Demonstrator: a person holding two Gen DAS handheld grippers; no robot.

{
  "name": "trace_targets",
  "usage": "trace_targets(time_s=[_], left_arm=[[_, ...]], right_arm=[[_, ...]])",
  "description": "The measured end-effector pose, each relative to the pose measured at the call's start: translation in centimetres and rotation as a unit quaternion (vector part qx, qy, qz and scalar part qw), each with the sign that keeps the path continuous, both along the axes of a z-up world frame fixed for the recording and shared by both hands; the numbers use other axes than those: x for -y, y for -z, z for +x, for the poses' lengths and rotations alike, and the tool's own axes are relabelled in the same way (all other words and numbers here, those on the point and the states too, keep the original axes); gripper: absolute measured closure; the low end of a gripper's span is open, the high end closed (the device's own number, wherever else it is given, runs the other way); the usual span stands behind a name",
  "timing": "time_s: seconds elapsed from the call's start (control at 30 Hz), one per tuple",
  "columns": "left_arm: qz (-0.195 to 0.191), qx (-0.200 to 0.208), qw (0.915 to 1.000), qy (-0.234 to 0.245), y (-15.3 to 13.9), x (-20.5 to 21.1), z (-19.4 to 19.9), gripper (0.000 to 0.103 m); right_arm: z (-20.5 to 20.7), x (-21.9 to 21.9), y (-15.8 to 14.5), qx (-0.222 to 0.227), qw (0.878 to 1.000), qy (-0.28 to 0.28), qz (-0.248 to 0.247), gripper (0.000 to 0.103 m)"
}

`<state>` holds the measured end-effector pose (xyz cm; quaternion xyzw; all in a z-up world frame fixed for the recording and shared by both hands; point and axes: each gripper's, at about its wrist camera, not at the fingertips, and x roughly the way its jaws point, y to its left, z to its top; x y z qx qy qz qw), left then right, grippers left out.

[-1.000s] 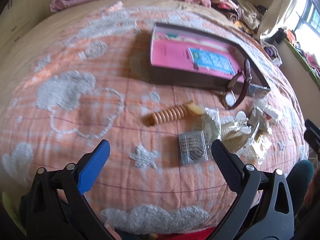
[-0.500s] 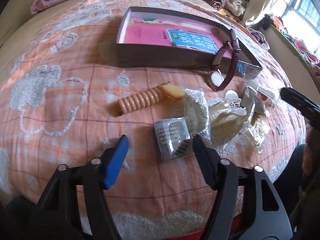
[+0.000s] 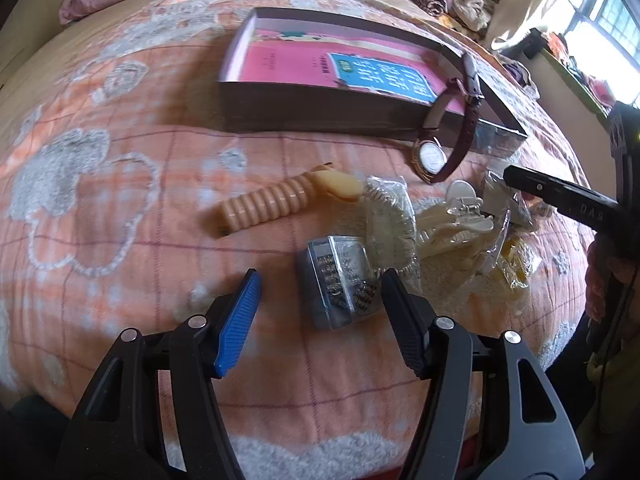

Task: Organize jewelry
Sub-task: 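Grasp the grey comb packet with the left tool while the right tool grasps a clear plastic packet, then carry both packets into the pink-lined box and open both tools to release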

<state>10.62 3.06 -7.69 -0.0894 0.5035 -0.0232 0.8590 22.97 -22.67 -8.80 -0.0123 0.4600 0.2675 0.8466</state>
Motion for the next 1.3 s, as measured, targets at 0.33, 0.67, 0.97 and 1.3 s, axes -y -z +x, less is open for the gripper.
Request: trace_targets(time_s=[0.33, 0.67, 0.97, 1.3], left_arm=[[-0.025, 0.019, 0.9995, 0.010, -0.9, 0.2, -0.6, 0.082], [-0.034, 0.074, 0.9966, -0.012, -5.7, -2.5, 0.5, 0.082], [-0.032, 0.108, 0.9926, -0.044, -8.1, -4.8, 6.4, 0.082], [-0.018, 0.099, 0.9934, -0.054, -6.2, -4.8, 12.0, 0.082]], right_arm=[[-1.5, 1.7, -1.8, 0.014, 0.999, 0.002, 0.052, 0.064], [-1.9, 3.3, -6.0, 0.067, 0.993, 0.015, 0.094, 0.064], [0.7, 2.8, -7.0, 0.085, 0.992, 0.026, 0.090, 0.064], [4.8, 0.8, -6.6, 0.096, 0.992, 0.024, 0.076, 0.064]])
